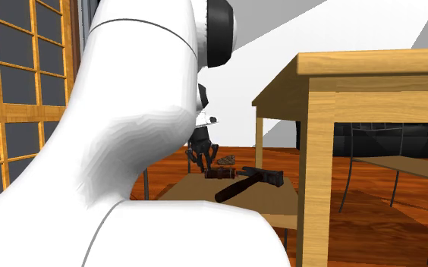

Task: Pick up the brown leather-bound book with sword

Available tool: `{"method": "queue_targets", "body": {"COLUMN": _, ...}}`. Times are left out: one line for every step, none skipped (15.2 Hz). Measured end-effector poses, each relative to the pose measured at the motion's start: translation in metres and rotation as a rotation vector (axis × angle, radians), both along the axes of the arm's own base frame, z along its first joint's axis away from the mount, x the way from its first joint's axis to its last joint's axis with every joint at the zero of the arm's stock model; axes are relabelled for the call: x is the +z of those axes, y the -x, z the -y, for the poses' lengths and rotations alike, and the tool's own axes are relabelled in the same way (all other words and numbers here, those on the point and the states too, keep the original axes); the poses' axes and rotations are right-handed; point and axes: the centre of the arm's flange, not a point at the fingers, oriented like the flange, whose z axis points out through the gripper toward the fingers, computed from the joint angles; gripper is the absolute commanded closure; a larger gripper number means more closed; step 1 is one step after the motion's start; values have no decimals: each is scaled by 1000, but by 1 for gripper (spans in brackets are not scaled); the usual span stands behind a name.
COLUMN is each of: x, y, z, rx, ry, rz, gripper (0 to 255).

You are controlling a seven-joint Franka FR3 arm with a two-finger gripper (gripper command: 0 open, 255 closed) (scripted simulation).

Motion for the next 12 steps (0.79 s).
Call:
{"method": "queue_targets", "body": {"x": 4, "y": 0, "z": 0, "rx": 0, "ry": 0, "rz": 0, "gripper": 255}}
{"method": "queue_targets", "body": {"x": 10, "y": 0, "z": 1, "rx": 0, "ry": 0, "rz": 0, "gripper": 255}}
{"method": "queue_targets", "body": {"x": 15, "y": 0, "z": 0, "rx": 0, "ry": 0, "rz": 0, "gripper": 255}}
{"method": "queue_targets", "body": {"x": 20, "y": -1, "z": 1, "rx": 0, "ry": 0, "rz": 0, "gripper": 255}}
{"method": "queue_targets", "body": {"x": 25, "y": 0, "z": 2, "rx": 0, "ry": 0, "rz": 0, "gripper": 255}}
{"method": "queue_targets", "body": {"x": 31, "y": 0, "z": 0, "rx": 0, "ry": 0, "rz": 0, "gripper": 255}}
{"method": "queue_targets", "body": {"x": 37, "y": 0, "z": 0, "rx": 0, "ry": 0, "rz": 0, "gripper": 255}}
{"method": "queue_targets", "body": {"x": 42, "y": 0, "z": -1, "rx": 0, "ry": 0, "rz": 0, "gripper": 255}}
{"method": "queue_targets", "body": {"x": 48, "y": -1, "z": 0, "rx": 0, "ry": 0, "rz": 0, "gripper": 255}}
{"method": "queue_targets", "body": {"x": 53, "y": -1, "z": 0, "rx": 0, "ry": 0, "rz": 0, "gripper": 255}}
{"method": "queue_targets", "body": {"x": 58, "y": -1, "z": 0, "rx": 0, "ry": 0, "rz": 0, "gripper": 255}}
{"method": "queue_targets", "body": {"x": 61, "y": -1, "z": 0, "rx": 0, "ry": 0, "rz": 0, "gripper": 255}}
